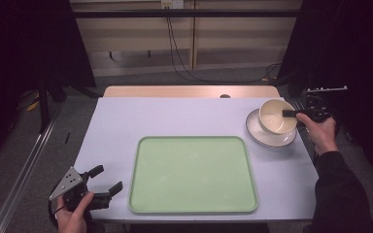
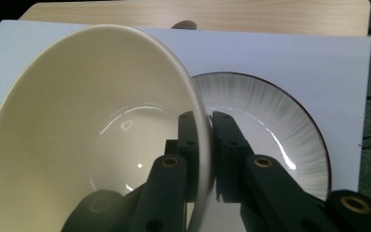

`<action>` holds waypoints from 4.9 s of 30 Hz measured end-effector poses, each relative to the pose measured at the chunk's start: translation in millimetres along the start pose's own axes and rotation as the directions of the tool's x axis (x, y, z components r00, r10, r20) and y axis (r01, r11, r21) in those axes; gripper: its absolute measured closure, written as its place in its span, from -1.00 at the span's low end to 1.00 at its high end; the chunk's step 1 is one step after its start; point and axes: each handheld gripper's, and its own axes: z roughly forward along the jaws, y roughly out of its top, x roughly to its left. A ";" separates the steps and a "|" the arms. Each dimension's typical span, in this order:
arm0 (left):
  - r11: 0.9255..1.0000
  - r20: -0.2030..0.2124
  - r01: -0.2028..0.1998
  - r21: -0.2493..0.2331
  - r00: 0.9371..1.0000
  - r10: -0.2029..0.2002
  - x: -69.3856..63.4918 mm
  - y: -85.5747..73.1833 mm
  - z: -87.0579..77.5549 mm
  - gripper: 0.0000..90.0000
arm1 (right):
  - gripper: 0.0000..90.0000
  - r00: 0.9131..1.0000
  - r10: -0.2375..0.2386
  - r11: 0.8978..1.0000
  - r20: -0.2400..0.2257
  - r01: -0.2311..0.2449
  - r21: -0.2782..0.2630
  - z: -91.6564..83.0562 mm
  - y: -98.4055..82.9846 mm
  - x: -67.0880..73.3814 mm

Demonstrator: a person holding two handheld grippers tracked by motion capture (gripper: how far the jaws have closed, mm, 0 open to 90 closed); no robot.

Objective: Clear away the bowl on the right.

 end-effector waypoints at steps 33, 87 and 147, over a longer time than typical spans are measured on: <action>1.000 0.003 0.005 -0.003 1.000 -0.005 -0.1 -0.1 -0.2 -0.97 | 0.85 0.984 -0.126 0.990 -0.123 0.133 0.051 -1.9 16.1 50.7; 1.000 0.001 0.002 -0.001 1.000 -0.002 -0.1 0.1 0.4 -0.97 | 0.85 0.946 -0.224 0.957 -0.234 0.259 0.129 46.6 14.9 123.5; 1.000 0.000 0.007 0.000 1.000 -0.007 -0.5 -0.4 0.2 -0.97 | 0.87 0.974 -0.185 0.922 -0.132 0.219 0.320 107.8 -22.5 113.9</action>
